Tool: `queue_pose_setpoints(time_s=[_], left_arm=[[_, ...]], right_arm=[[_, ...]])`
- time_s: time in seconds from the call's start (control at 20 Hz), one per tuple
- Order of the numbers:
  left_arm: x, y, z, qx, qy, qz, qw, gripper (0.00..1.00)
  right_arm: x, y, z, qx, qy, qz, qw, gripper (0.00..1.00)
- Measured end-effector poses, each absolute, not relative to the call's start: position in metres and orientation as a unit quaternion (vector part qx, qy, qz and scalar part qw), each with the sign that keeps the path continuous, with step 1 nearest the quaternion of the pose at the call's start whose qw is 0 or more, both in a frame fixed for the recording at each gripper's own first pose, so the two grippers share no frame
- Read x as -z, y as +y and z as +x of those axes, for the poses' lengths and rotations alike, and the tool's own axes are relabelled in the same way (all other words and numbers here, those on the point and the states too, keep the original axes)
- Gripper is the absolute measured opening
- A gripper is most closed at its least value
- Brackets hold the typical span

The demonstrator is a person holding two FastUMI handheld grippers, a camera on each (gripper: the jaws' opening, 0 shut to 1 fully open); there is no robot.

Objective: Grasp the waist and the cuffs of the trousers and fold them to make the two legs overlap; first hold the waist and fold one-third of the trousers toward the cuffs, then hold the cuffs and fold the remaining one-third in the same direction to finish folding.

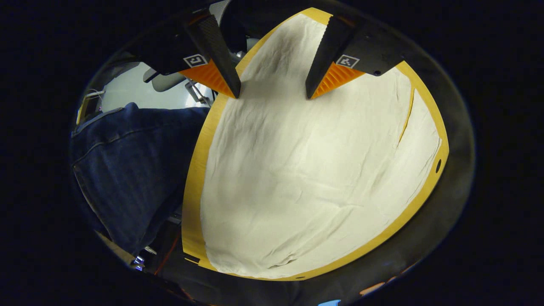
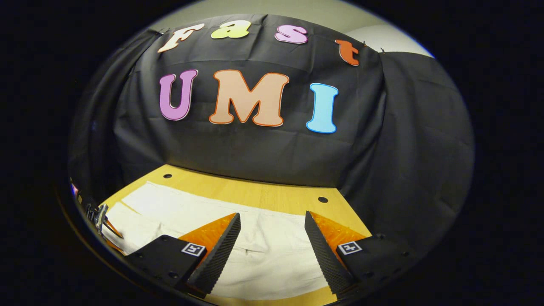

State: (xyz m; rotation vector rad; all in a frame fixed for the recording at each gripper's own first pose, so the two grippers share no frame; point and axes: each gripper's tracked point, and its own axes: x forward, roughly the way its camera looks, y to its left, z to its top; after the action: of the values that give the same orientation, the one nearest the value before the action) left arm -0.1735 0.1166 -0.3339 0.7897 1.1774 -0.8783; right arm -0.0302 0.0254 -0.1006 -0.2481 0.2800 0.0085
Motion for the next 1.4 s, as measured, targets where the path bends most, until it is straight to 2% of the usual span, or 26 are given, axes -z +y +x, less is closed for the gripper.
queue_pose_setpoints(time_s=[0.45, 0.55, 0.6, 0.65, 0.7, 0.75, 0.8, 0.9, 1.0, 1.2, 1.4], left_arm=[[0.332, 0.121, -0.174, 0.379, 0.556, 0.386, 0.631, 0.88], [0.331, 0.12, -0.168, 0.379, 0.558, 0.389, 0.627, 0.8], [0.332, 0.12, -0.165, 0.377, 0.559, 0.389, 0.628, 0.67], [0.332, 0.119, -0.161, 0.373, 0.562, 0.389, 0.628, 0.59], [0.334, 0.119, -0.158, 0.37, 0.564, 0.388, 0.628, 0.45], [0.333, 0.119, -0.155, 0.365, 0.566, 0.39, 0.627, 0.37], [0.334, 0.118, -0.151, 0.365, 0.565, 0.391, 0.628, 0.23], [0.335, 0.118, -0.15, 0.355, 0.57, 0.39, 0.63, 0.04], [0.335, 0.117, -0.15, 0.346, 0.574, 0.397, 0.627, 0.0], [0.335, 0.116, -0.152, 0.348, 0.568, 0.417, 0.619, 0.0], [0.336, 0.117, -0.149, 0.336, 0.581, 0.405, 0.62, 0.0]], right_arm=[[0.111, 0.021, -0.019, -0.012, 0.149, -0.123, 0.981, 0.97], [0.114, 0.019, -0.016, -0.021, 0.154, -0.12, 0.981, 0.99], [0.116, 0.02, -0.014, -0.027, 0.157, -0.117, 0.98, 0.99], [0.118, 0.021, -0.012, -0.034, 0.161, -0.116, 0.98, 0.97], [0.122, 0.021, -0.01, -0.042, 0.165, -0.117, 0.978, 0.97], [0.125, 0.022, -0.008, -0.052, 0.17, -0.119, 0.977, 0.97], [0.13, 0.022, -0.006, -0.064, 0.175, -0.122, 0.975, 0.97], [0.141, 0.018, -0.005, -0.086, 0.192, -0.127, 0.969, 0.97], [0.154, 0.008, -0.009, -0.107, 0.214, -0.138, 0.961, 0.99], [0.181, -0.025, -0.021, -0.143, 0.26, -0.173, 0.939, 0.97], [0.222, -0.063, -0.046, -0.195, 0.325, -0.242, 0.893, 0.97]])
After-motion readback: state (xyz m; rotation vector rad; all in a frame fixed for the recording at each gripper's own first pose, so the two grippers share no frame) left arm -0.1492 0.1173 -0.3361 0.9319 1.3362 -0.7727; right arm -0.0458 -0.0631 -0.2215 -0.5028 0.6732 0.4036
